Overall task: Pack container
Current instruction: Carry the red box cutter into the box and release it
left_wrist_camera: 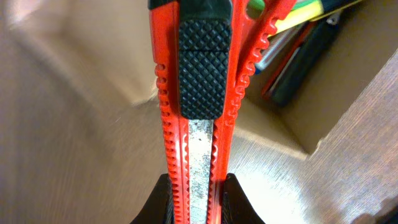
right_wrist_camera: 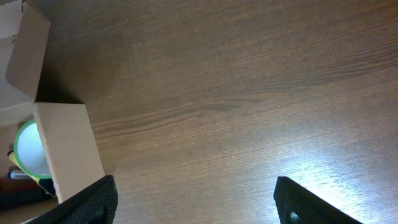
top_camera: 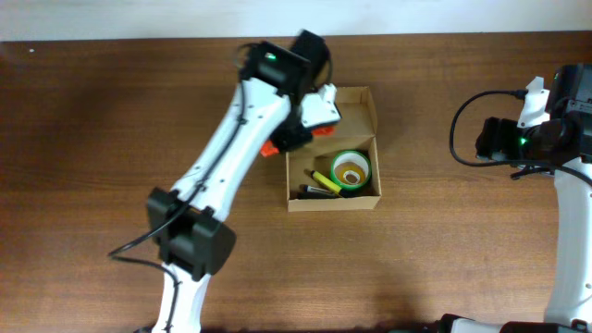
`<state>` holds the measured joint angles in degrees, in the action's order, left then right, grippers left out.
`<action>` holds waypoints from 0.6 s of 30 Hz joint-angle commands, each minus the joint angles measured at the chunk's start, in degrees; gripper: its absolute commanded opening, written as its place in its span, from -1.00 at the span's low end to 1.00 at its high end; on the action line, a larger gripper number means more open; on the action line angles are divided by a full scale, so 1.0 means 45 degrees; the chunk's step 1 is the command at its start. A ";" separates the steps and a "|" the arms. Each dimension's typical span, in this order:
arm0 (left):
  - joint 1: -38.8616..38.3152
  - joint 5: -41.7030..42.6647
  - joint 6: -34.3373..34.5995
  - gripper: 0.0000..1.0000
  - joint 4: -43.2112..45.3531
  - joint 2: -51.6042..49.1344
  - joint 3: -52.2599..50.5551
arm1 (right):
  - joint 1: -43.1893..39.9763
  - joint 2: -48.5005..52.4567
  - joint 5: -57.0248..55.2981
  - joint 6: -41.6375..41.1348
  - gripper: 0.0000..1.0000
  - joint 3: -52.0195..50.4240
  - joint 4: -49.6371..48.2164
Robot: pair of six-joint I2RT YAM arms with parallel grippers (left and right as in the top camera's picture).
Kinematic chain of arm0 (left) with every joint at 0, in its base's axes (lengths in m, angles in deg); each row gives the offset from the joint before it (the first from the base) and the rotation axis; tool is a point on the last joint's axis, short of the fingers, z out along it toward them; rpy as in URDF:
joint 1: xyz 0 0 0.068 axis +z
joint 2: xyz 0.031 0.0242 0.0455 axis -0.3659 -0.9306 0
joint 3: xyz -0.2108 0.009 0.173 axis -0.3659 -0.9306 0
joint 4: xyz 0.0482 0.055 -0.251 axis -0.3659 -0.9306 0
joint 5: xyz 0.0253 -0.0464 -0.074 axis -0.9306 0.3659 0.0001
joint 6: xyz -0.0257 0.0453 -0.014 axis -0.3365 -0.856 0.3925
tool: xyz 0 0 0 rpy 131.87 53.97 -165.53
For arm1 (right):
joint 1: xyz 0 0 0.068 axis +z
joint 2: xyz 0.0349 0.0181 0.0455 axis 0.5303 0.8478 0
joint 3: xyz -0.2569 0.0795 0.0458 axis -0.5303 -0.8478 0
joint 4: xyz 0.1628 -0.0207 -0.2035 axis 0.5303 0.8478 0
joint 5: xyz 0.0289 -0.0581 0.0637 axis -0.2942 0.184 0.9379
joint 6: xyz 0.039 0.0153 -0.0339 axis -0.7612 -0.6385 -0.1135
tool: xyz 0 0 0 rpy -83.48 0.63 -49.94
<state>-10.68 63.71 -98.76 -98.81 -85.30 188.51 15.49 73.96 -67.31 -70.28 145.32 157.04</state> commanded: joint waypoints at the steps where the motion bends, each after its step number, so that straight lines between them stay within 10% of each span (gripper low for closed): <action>1: -0.0408 0.0233 -0.0733 -0.97 -0.0039 -0.0505 0.0170 | -0.0068 0.0005 0.0214 -0.0063 0.63 -0.0053 0.0049; 18: -0.1826 0.0986 -0.2229 -0.97 0.1054 -0.1885 0.0165 | -0.0068 0.0005 0.0495 -0.0058 0.62 -0.0053 0.0044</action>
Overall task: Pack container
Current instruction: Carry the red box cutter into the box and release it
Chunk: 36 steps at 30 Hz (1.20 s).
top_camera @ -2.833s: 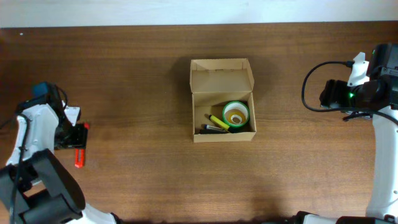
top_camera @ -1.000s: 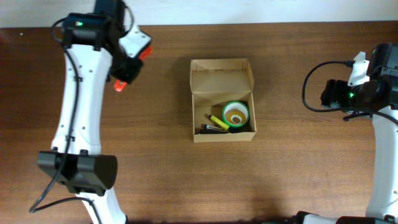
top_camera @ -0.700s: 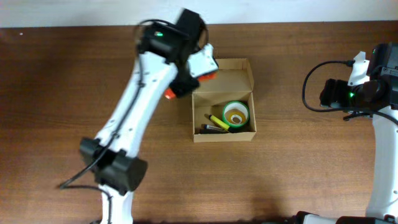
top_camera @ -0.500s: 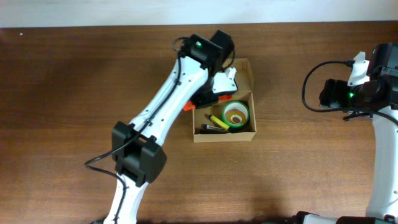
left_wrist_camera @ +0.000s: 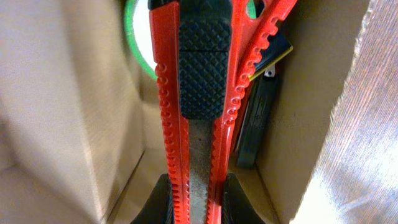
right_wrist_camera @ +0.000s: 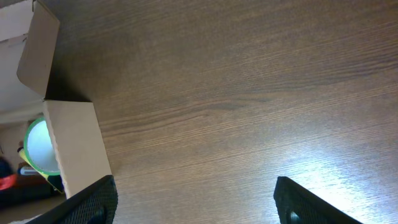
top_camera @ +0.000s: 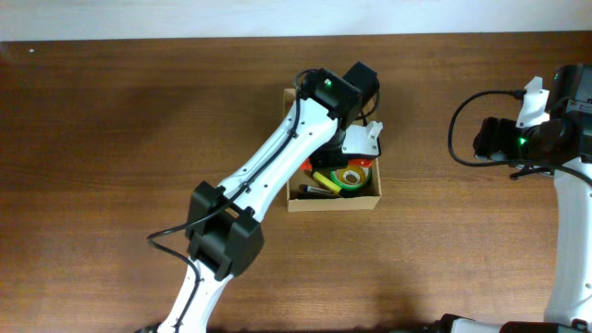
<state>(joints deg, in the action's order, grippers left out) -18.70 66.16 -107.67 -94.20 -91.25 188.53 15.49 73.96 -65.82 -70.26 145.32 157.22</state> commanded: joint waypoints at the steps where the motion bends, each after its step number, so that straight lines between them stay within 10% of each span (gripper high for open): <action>1: -0.0044 0.0563 -0.0248 -0.97 0.0068 -0.0787 0.0160 | -0.0068 0.0005 0.0165 -0.0063 0.63 -0.0053 0.0005; 27: 0.0491 0.0583 0.0000 -0.95 0.0748 -0.1705 -0.1035 | -0.0068 0.0005 0.0160 -0.0063 0.63 -0.0053 -0.0044; 29: 0.0491 0.0491 0.0335 -0.04 0.0821 -0.1705 -0.1035 | -0.0068 0.0005 0.0160 -0.0063 0.63 -0.0053 -0.0044; 30: 0.0491 0.0355 0.0583 0.99 0.0899 -0.1705 -0.1035 | -0.0068 0.0005 0.0160 -0.0063 0.63 -0.0053 -0.0039; 36: 0.0486 0.0214 0.1734 0.99 0.0500 -0.1540 -0.0248 | -0.0068 0.0005 0.0165 -0.0063 0.62 -0.0053 -0.0053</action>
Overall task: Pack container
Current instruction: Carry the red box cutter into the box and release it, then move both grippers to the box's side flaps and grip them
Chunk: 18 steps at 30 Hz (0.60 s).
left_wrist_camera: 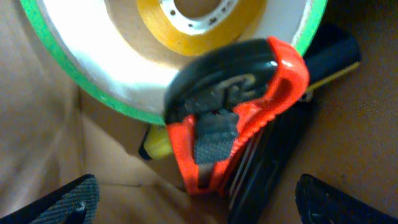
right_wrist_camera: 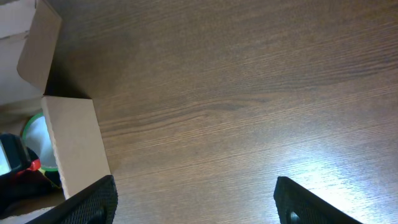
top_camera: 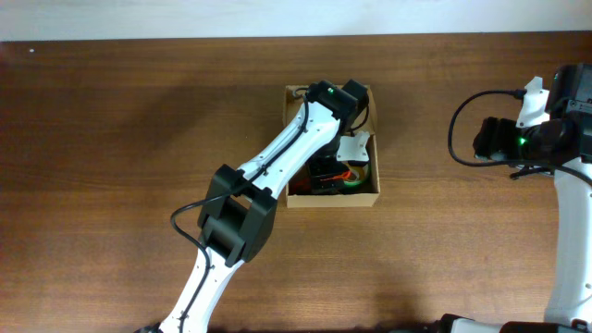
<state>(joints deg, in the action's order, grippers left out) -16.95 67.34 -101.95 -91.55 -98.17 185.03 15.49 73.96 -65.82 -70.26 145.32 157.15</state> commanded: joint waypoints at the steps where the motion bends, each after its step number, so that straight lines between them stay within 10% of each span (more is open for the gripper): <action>1: 0.0102 -0.0049 0.0500 0.99 -0.0238 0.0121 0.0894 | -0.0068 0.0005 0.0165 -0.0063 0.63 -0.0053 -0.0039; 10: 0.0282 -0.0918 0.2832 0.90 -0.0942 0.2730 0.5081 | -0.0068 0.0005 0.0170 -0.0063 0.53 -0.0053 -0.0112; 11: 0.0481 -0.1224 0.3322 0.36 -0.0826 0.2973 0.5421 | -0.0068 0.0005 0.0175 -0.0063 0.41 -0.0053 -0.0170; 12: 0.0879 -0.1758 0.4367 -0.61 -0.0607 0.3259 0.5746 | -0.0068 0.0005 0.0219 -0.0063 0.14 -0.0053 -0.0267; 13: 0.1341 -0.2123 0.5221 -0.94 -0.0437 0.3444 0.5838 | -0.0068 0.0005 0.0403 -0.0063 -0.14 -0.0053 -0.0359; 16: 0.3138 -0.1919 0.6407 -0.96 -0.0155 0.3599 0.5785 | -0.0068 0.0034 0.0850 -0.0068 -0.87 -0.0053 -0.0811; 18: 0.4163 -0.0641 0.6834 -0.96 0.0209 0.3555 0.5659 | -0.0068 0.0272 0.1200 -0.0063 -0.92 -0.0053 -0.0991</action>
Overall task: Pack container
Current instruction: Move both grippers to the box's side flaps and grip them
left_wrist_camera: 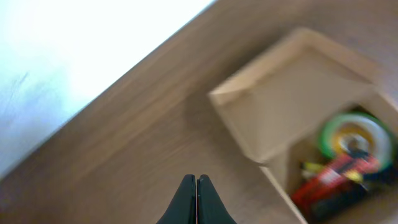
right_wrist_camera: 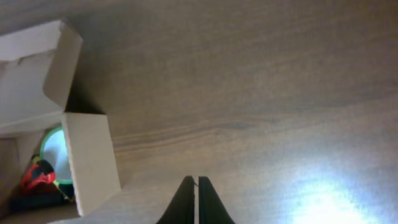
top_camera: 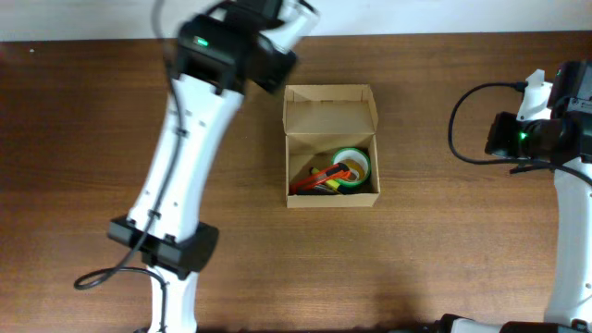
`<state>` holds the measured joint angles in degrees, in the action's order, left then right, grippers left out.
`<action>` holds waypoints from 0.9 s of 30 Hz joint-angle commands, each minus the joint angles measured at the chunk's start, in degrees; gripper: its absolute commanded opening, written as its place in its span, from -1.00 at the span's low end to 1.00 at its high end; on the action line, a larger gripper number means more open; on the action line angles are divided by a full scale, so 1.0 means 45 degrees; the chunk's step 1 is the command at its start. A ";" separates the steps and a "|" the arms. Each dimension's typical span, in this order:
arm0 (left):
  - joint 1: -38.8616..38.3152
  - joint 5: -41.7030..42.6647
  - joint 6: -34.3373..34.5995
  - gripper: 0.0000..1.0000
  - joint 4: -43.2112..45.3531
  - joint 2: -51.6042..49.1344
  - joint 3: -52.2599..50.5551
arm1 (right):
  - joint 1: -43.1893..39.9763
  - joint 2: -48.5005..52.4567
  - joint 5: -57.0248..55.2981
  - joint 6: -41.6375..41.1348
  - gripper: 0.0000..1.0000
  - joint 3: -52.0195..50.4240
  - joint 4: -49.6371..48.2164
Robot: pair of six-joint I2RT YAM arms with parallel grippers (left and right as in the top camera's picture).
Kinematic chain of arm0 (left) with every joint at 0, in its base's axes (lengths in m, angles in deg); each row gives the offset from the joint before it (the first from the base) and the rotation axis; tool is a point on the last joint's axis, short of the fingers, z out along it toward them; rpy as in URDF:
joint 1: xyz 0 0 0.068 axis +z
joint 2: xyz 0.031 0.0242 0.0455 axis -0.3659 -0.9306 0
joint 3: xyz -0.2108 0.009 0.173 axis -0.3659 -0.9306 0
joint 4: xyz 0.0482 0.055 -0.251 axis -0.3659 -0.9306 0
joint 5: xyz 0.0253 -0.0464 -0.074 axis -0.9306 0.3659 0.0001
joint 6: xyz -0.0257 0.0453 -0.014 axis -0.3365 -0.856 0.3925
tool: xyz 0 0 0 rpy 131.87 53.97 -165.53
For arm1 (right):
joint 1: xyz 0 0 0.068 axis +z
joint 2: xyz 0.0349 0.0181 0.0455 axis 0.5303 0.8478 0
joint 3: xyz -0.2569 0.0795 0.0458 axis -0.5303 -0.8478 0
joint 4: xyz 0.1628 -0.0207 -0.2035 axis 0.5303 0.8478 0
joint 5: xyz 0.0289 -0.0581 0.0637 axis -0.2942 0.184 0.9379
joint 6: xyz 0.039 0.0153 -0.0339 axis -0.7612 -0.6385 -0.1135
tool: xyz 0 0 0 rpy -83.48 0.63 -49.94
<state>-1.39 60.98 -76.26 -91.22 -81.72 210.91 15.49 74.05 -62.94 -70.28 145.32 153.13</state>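
An open cardboard box (top_camera: 330,201) stands mid-table, its flap (top_camera: 329,117) folded back. Inside lie a red utility knife (top_camera: 319,178), a green-rimmed tape roll (top_camera: 352,163) and some dark and yellow pens. My left gripper (left_wrist_camera: 196,186) is shut on nothing, raised over bare table left of and behind the box (left_wrist_camera: 292,93); the knife (left_wrist_camera: 336,180) shows blurred in the left wrist view. My right gripper (right_wrist_camera: 197,186) is shut and empty, over the table right of the box (right_wrist_camera: 90,162).
The brown wooden table (top_camera: 444,250) reaches a pale wall along its far edge. My left arm (top_camera: 180,148) stretches over the table's left half, blurred at its top. My right arm (top_camera: 569,185) stands at the right edge with a looping cable (top_camera: 462,129).
My left gripper was open inside the box over the released knife; it is now shut, empty, outside the box at the far left. My right gripper, open before, is now shut.
My left gripper held the red knife at the box's left rim, then over the box's inside. Later it was open in the box with the knife lying against the tape roll. Now it is out and shut, and the right gripper has also shut.
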 commanded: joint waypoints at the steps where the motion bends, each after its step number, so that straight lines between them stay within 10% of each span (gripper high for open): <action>1: 0.1375 0.1545 0.1443 -0.96 0.0384 -0.0165 -0.0223 | -0.0068 0.0563 0.0928 -0.0053 -0.92 -0.0053 -0.0253; 14: 0.4459 1.0078 0.4075 -0.96 0.2584 -0.5702 -0.0243 | 0.0534 0.8723 0.6455 0.0719 -0.93 0.5489 0.0933; 27: 0.5484 1.7214 0.4265 -0.96 0.2657 -0.8612 -0.0248 | 0.1253 1.1409 1.1196 0.3575 -0.93 0.5513 0.2079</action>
<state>22.94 131.60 -57.38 -79.22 -119.57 209.86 21.04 124.35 -16.38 -56.55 169.32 162.44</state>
